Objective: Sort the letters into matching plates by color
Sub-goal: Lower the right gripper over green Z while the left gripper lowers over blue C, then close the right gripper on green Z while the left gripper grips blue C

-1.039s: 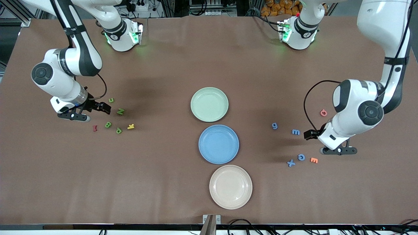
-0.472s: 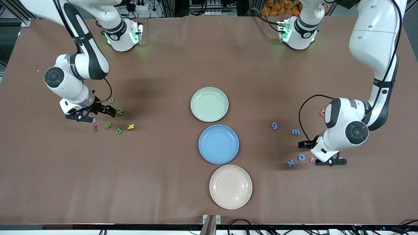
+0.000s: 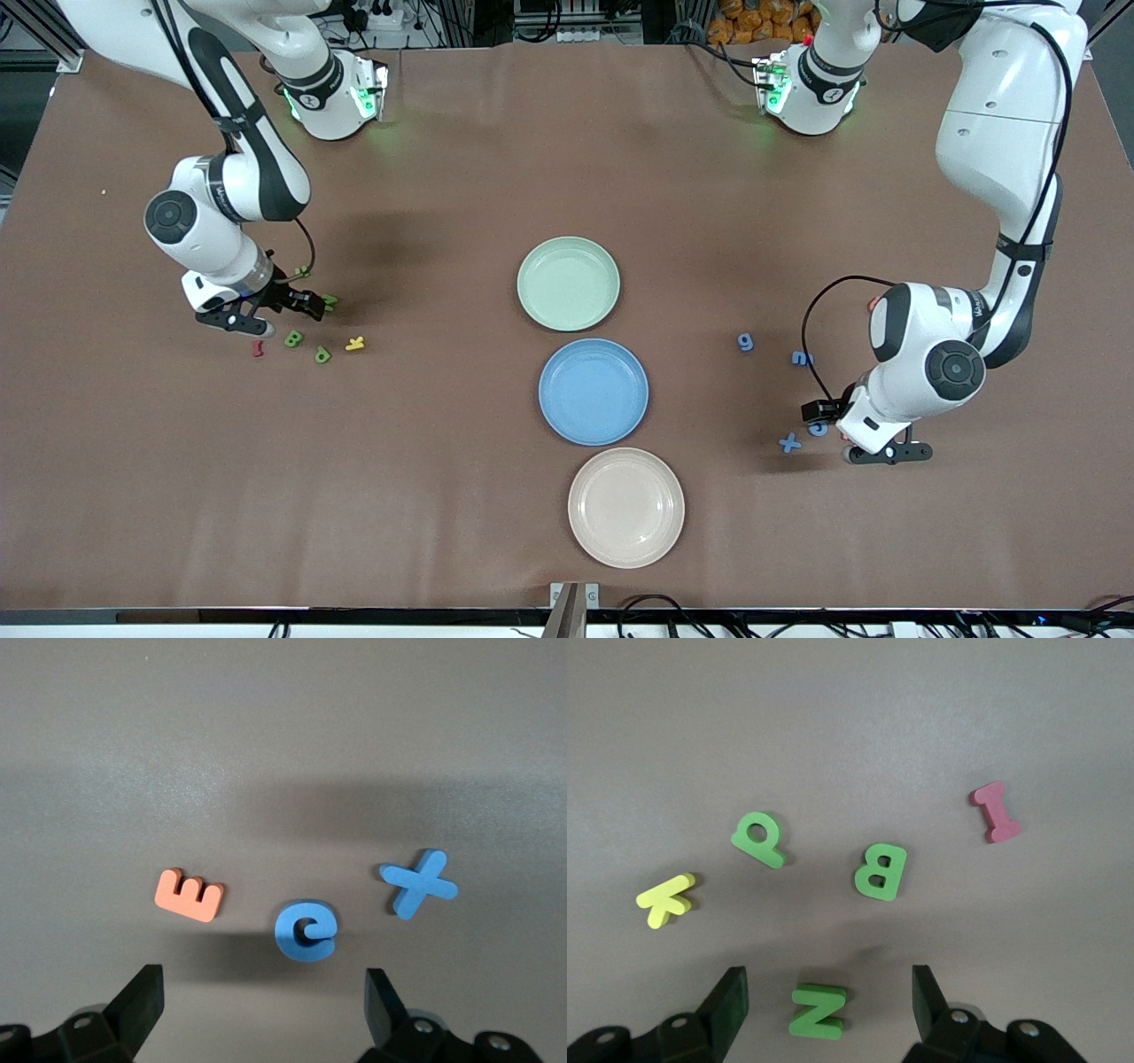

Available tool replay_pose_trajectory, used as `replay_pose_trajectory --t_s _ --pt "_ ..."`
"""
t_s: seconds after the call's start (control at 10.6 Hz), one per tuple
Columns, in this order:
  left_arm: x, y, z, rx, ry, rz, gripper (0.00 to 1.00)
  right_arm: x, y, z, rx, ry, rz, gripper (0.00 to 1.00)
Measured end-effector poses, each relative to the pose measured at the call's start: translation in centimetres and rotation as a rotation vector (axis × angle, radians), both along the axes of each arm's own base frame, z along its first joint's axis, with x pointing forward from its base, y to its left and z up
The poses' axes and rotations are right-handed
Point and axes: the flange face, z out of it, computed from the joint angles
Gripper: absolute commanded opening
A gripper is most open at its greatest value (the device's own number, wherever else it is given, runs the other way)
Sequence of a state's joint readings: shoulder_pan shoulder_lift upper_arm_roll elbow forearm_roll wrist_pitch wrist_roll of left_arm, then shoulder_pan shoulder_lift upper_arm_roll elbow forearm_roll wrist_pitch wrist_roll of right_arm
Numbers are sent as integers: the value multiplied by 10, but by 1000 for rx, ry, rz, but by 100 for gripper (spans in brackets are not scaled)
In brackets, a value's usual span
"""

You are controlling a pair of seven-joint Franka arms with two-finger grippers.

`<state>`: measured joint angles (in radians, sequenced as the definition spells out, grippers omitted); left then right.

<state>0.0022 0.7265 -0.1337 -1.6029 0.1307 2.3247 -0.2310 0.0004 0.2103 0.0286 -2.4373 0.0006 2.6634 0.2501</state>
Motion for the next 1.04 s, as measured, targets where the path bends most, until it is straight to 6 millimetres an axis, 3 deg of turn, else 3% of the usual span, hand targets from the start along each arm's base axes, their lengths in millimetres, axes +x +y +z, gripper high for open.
replay_pose_trajectory --t_s 0.66,1.04 --pt "-1 -3 -25 -11 -6 2 100 -10 15 -13 0 31 -117 74" --pt "-2 -6 -32 -12 3 -1 100 -27 17 -34 3 11 -141 68"
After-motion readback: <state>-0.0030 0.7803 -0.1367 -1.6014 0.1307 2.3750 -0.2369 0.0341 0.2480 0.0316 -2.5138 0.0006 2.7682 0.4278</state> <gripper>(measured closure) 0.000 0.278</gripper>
